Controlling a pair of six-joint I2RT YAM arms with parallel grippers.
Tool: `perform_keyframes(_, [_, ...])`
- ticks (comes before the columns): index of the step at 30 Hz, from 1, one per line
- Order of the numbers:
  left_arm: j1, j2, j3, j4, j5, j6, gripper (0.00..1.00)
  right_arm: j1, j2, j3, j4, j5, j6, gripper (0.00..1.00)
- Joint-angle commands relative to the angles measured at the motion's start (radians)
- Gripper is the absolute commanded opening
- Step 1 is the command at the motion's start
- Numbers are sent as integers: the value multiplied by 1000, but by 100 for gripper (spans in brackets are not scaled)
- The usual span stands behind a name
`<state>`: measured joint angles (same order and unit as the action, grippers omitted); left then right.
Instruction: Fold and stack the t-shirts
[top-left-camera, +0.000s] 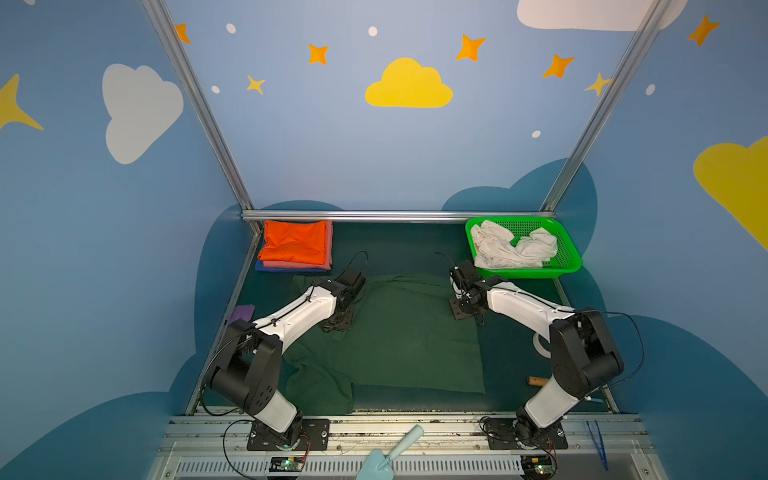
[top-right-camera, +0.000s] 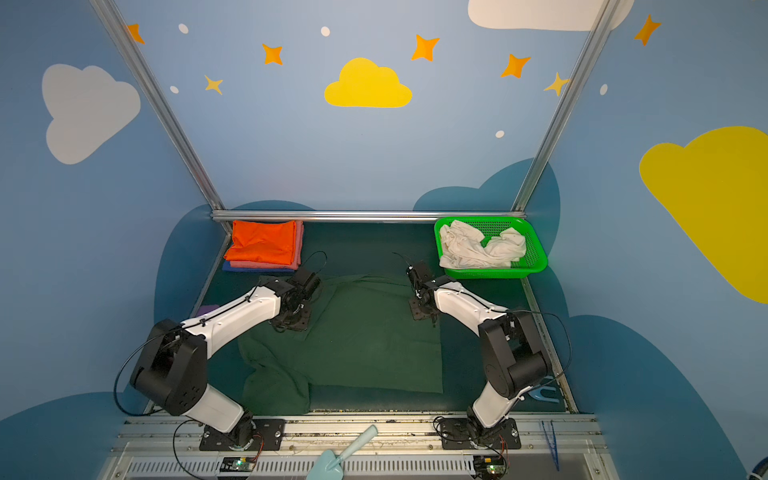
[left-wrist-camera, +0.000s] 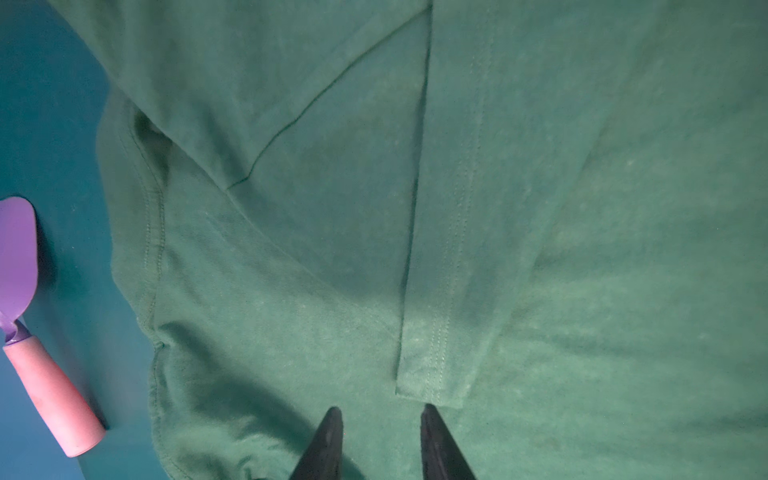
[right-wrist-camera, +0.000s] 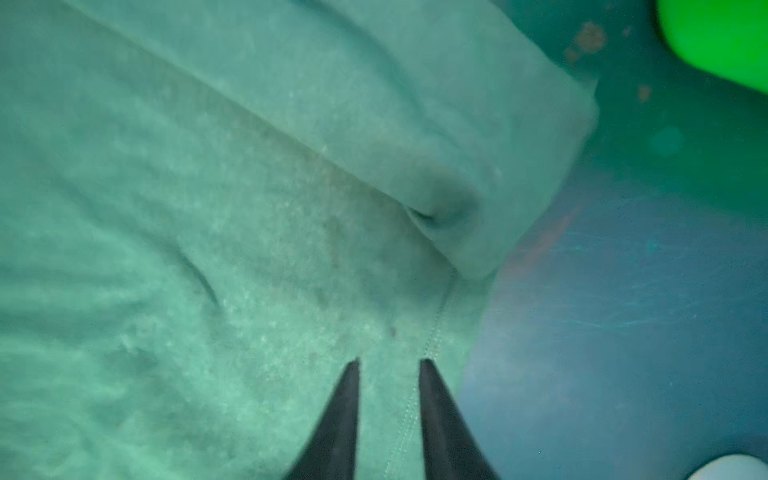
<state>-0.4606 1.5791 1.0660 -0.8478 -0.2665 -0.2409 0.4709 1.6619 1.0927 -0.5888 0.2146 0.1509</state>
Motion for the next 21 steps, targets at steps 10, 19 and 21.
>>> perform_keyframes(10, [0,42,21,3,-14,-2,34,-127,295,441,-129,-142,70,45])
perform_keyframes(19, [0,62,39,-2,-18,5,34,-151,320,399,-117,-64,146,38])
perform_keyframes(21, [0,67,45,-5,-19,8,34,-167,299,356,-94,-51,169,37])
